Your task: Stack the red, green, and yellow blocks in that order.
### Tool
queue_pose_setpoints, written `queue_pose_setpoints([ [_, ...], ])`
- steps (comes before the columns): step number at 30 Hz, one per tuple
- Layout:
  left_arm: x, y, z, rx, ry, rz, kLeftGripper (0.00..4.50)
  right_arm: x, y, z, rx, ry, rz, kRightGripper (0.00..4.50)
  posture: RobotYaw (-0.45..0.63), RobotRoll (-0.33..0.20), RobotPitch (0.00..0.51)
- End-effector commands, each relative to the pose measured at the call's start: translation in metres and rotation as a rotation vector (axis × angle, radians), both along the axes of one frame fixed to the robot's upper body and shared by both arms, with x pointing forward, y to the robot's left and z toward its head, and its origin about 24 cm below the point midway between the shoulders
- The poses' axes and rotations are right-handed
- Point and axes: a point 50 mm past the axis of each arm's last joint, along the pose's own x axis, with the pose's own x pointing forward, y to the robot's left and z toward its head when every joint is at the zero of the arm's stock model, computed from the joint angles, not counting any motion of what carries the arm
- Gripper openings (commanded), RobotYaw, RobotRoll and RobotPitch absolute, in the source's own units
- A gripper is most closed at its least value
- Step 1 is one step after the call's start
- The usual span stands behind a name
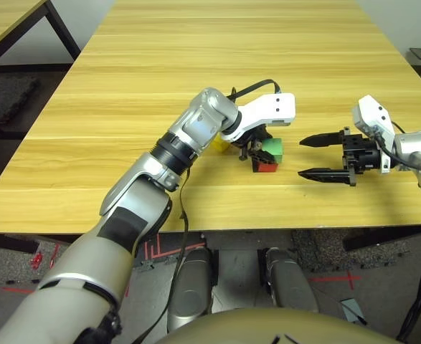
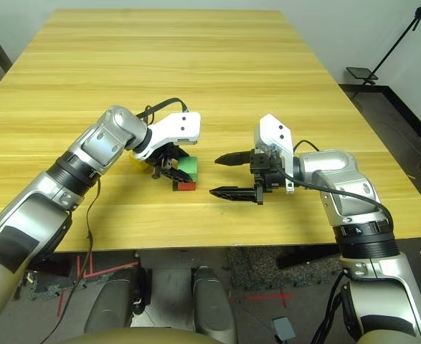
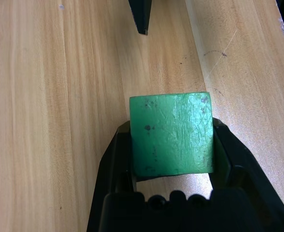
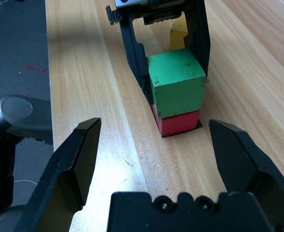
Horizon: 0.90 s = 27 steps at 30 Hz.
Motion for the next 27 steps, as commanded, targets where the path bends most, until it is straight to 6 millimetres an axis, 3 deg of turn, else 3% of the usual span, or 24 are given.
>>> queue_pose_setpoints([
  [1,-0.001,0.0,-0.004,0.009,0.017,0.015,2.11,-0.001,-0.001,0.003,-0.002,-0.012,-0.002,4.5,0.0,-0.033,0.108],
  [2,-0.001,0.0,-0.005,0.017,0.02,0.013,2.11,-0.001,-0.001,0.003,-0.001,-0.012,-0.002,4.5,0.0,-0.033,0.11],
  [3,-0.001,0.001,-0.006,0.022,0.024,0.015,2.84,-0.001,-0.001,0.003,-0.001,-0.013,-0.002,4.5,0.0,-0.032,0.11],
  [8,-0.003,0.0,-0.007,0.011,0.035,0.039,4.48,0.0,-0.001,0.003,0.0,-0.015,-0.004,4.5,0.01,-0.032,0.108],
  [11,-0.005,0.004,0.004,-0.028,0.032,0.066,4.48,0.0,-0.001,0.004,0.002,-0.018,-0.006,4.5,0.01,-0.035,0.103],
  [14,-0.016,0.017,0.028,-0.086,0.058,0.095,4.48,-0.001,-0.003,0.004,0.001,-0.018,-0.009,4.5,0.02,-0.038,0.101],
  [19,-0.042,0.055,0.056,-0.127,0.128,0.202,4.48,-0.003,-0.008,0.005,-0.012,-0.008,-0.011,4.5,0.03,-0.044,0.091],
  [23,-0.049,0.083,0.06,-0.153,0.161,0.357,4.48,-0.003,-0.009,0.005,-0.013,-0.004,-0.016,4.5,0.05,-0.05,0.085],
  [27,-0.026,0.105,0.045,-0.201,0.076,0.657,4.48,0.0,-0.009,0.006,-0.011,-0.003,-0.015,4.5,0.06,-0.056,0.081],
])
